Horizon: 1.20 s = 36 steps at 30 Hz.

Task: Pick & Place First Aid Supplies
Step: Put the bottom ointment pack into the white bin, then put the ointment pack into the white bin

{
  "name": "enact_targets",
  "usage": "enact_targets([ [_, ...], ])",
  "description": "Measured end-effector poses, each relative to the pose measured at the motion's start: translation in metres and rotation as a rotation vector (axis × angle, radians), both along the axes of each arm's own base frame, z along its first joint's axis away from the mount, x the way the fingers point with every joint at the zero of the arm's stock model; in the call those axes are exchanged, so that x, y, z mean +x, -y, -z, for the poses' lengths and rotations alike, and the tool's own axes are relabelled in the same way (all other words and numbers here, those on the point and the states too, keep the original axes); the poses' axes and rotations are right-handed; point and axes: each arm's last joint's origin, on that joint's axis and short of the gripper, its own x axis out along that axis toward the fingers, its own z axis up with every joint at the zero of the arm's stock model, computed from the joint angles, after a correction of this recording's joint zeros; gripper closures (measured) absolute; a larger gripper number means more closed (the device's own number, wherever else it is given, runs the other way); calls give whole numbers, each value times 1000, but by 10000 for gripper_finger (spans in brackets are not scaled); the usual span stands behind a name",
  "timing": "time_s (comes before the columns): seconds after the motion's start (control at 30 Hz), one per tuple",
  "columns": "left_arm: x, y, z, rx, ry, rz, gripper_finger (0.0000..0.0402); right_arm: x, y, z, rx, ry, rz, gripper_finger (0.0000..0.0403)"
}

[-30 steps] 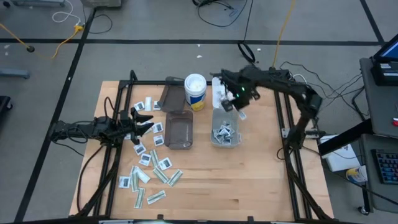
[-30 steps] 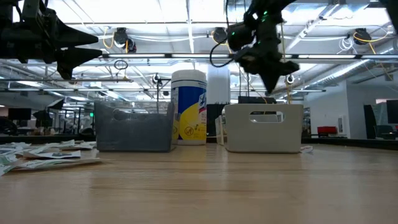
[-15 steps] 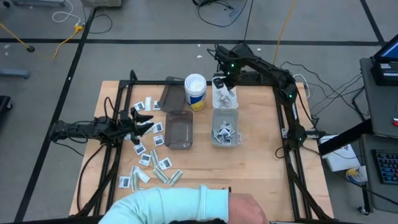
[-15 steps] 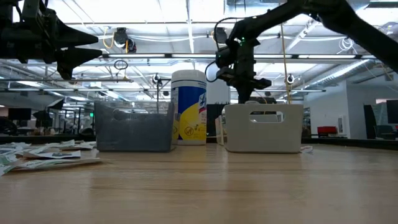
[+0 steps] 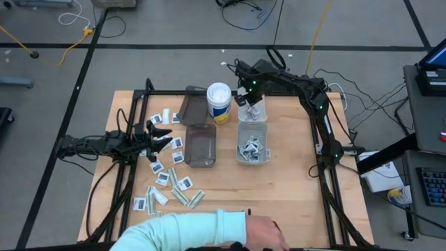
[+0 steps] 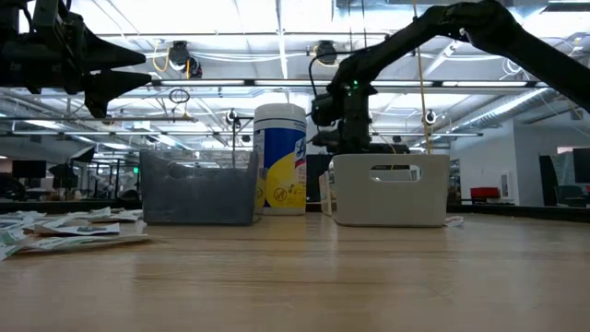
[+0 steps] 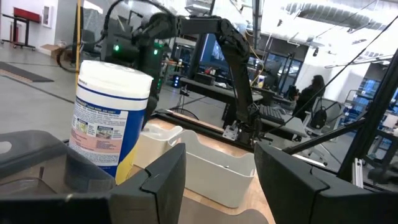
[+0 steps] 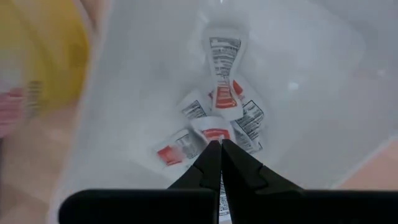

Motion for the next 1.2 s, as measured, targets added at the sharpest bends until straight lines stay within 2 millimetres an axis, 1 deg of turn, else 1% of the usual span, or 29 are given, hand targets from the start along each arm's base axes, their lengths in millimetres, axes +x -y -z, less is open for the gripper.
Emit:
enact_targets([
  [0.17,0,0,0,0,0,0,206,-1,-1,21,0,2,-4,403],
  [0.23,0,0,0,0,0,0,206,-2,-1,23,-1,3,-10,400],
  [0.3,0,0,0,0,0,0,206,-1,-1,23,-7,13,-10,388],
  [0.43,0,0,0,0,0,0,206,0,0,19,-26,39,-19,341],
  [0.63,0,0,0,0,0,0,206,-1,1,12,-47,60,-40,247],
  [0.77,0,0,0,0,0,0,206,-3,-2,5,-45,59,-45,206],
  [0.9,0,0,0,0,0,0,206,-9,-6,-12,-51,65,-15,194],
  [1.07,0,0,0,0,0,0,206,-10,-20,-35,-75,92,-13,200],
  [1.13,0,0,0,0,0,0,206,-8,-27,-40,-92,115,-36,203],
  [1.2,0,0,0,0,0,0,206,-7,-32,-40,-100,126,-50,205],
])
